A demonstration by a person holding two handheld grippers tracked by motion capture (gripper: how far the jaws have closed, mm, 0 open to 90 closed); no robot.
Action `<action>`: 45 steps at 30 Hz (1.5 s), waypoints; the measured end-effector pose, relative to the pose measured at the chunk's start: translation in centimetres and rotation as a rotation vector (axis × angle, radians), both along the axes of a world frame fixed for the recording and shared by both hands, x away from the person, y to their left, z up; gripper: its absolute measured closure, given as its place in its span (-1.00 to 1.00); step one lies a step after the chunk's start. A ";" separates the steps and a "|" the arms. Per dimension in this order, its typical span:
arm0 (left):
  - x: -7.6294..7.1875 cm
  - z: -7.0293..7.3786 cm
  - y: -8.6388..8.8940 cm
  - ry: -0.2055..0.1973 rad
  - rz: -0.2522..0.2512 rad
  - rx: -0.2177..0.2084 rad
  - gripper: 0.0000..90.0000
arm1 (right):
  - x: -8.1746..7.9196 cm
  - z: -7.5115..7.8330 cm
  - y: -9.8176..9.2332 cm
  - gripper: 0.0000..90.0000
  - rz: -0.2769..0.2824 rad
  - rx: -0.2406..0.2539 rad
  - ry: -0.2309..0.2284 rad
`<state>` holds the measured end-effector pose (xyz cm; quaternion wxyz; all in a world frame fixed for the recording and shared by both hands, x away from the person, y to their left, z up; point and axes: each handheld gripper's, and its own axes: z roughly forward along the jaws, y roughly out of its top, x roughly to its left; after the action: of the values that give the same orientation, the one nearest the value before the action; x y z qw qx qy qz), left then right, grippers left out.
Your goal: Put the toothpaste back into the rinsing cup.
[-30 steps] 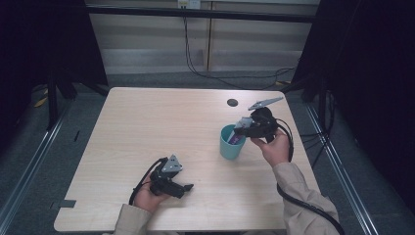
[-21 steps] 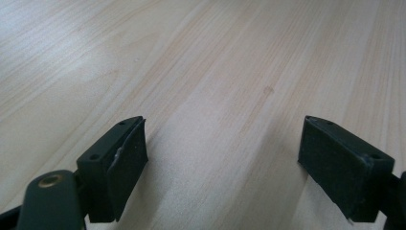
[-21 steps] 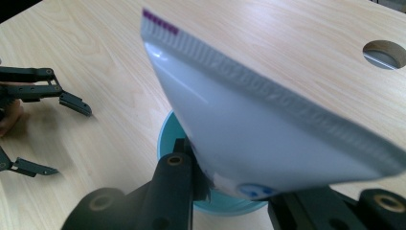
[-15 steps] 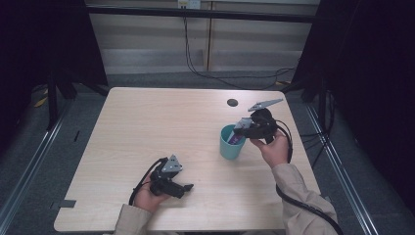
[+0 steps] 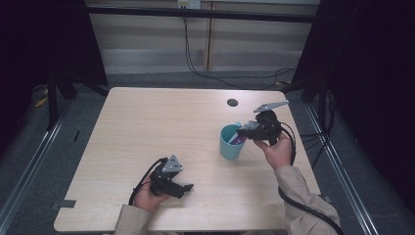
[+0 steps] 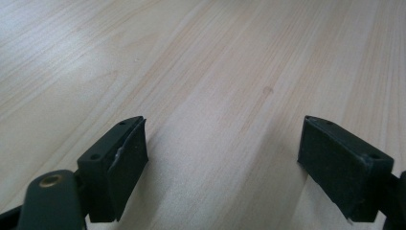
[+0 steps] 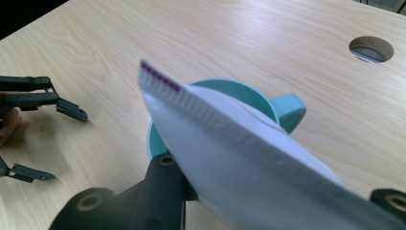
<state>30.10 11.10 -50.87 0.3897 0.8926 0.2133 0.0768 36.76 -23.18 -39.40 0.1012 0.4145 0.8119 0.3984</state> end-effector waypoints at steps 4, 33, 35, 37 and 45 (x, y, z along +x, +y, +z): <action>0.0 0.0 0.0 0.000 0.000 0.000 -0.63 | -0.1 0.0 0.0 0.54 -0.001 -0.008 -0.006; 0.0 0.0 0.0 0.000 -0.003 -0.007 -0.61 | -0.8 -0.5 -1.4 -0.25 -0.082 0.006 -0.048; 0.0 0.0 0.0 0.000 -0.004 -0.008 -0.61 | -0.9 -0.3 -1.6 -0.26 -0.082 0.014 -0.051; 0.0 0.0 0.0 0.001 -0.003 -0.010 -0.61 | -0.9 -0.1 -1.6 -0.27 -0.085 0.012 -0.054; 0.0 0.0 0.0 -0.001 -0.011 -0.006 -0.61 | -1.4 0.0 -2.3 -0.41 -0.098 0.001 -0.062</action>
<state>30.07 11.09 -50.89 0.3930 0.8925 0.2086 0.0744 35.37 -25.45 -39.38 0.1459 0.4414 0.7869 0.4059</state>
